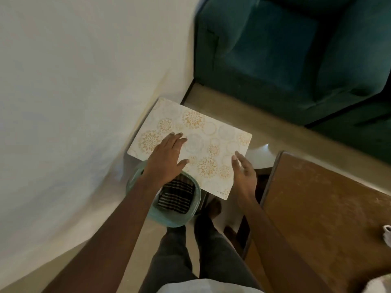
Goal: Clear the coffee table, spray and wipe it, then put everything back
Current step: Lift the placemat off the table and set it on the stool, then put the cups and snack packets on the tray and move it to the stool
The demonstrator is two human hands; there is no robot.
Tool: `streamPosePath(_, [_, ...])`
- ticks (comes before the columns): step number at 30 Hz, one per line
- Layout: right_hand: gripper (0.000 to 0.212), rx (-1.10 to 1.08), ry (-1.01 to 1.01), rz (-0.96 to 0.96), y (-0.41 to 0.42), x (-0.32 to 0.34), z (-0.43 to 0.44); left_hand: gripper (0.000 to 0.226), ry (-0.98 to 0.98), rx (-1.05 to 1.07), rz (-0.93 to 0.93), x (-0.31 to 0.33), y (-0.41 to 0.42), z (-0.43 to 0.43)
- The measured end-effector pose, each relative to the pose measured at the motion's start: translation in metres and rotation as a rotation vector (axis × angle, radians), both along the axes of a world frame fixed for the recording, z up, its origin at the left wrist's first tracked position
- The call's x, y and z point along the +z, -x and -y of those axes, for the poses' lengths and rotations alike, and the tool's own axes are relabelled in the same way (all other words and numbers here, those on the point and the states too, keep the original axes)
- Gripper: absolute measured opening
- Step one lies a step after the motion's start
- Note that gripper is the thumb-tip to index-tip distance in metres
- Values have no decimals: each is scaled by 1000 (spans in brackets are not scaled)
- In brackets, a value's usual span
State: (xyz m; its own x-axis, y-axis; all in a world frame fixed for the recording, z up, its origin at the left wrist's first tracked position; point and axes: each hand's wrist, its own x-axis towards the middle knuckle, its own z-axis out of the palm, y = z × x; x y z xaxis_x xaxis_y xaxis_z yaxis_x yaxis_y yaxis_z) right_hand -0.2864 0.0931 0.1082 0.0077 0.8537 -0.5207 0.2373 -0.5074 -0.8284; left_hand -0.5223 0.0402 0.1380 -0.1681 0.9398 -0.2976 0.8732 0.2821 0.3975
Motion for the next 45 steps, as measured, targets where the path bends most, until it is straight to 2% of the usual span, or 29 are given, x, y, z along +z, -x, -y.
streamPosePath(6, [24,293,-166,88,1,36,13,69,-91,31,-77,39,-27,34])
streamPosePath(12, [52,367,-311,183,-13,59,46,69,-155,96,-75,69,-43,78])
streamPosePath(24, [45,474,-553,272,-59,109,150,68,-246,15,-158,114,-102,174])
streamPosePath(36, [48,434,-660,443,-179,139,213,65,-308,-43,-119,134,-194,221])
streamPosePath(45, [49,327,-611,579,-313,143,238,67,-330,-174,-120,134,-323,207])
